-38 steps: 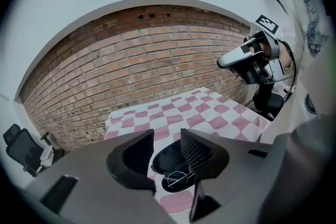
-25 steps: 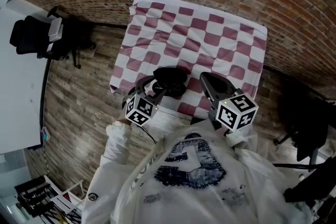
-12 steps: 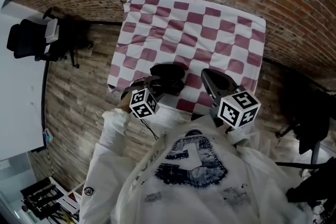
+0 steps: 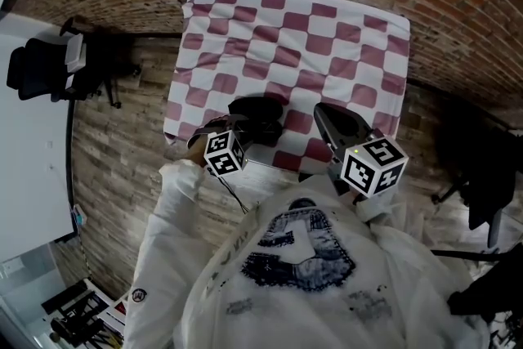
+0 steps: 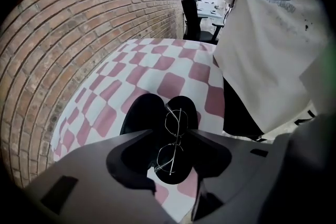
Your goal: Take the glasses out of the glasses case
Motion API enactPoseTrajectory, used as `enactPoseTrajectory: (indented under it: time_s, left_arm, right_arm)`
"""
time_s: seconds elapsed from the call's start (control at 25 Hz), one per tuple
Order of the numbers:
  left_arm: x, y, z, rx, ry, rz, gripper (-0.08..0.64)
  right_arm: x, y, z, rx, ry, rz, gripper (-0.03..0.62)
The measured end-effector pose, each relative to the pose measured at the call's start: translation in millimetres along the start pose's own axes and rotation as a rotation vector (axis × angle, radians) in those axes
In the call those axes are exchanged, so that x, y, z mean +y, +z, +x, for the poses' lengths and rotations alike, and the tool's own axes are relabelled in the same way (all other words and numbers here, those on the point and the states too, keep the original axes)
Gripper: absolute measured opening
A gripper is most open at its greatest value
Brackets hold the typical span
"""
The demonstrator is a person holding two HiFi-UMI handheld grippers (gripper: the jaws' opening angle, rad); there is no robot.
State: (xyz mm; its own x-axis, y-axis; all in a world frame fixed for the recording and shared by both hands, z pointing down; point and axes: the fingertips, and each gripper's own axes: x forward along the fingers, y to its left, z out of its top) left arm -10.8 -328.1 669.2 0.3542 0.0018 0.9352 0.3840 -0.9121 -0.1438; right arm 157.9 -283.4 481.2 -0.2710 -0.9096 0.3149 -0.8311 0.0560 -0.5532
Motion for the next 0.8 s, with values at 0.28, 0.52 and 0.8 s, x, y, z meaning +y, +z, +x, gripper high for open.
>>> enactPoseTrajectory:
  time_s: [0.28, 0.52, 0.8]
  left_arm:
    - [-6, -7, 18, 0.043, -0.035, 0.031, 0.166]
    - [-11, -7, 25, 0.05, -0.04, 0.045, 0.13]
    - [-12, -8, 31, 0.057, -0.047, 0.045, 0.103]
  right_arm:
    - [-5, 1, 1, 0.0, -0.006, 0.008, 0.014]
    - [-9, 0, 1, 0.004, -0.012, 0.016, 0.014]
    - [-13, 1, 1, 0.004, -0.017, 0.023, 0.014]
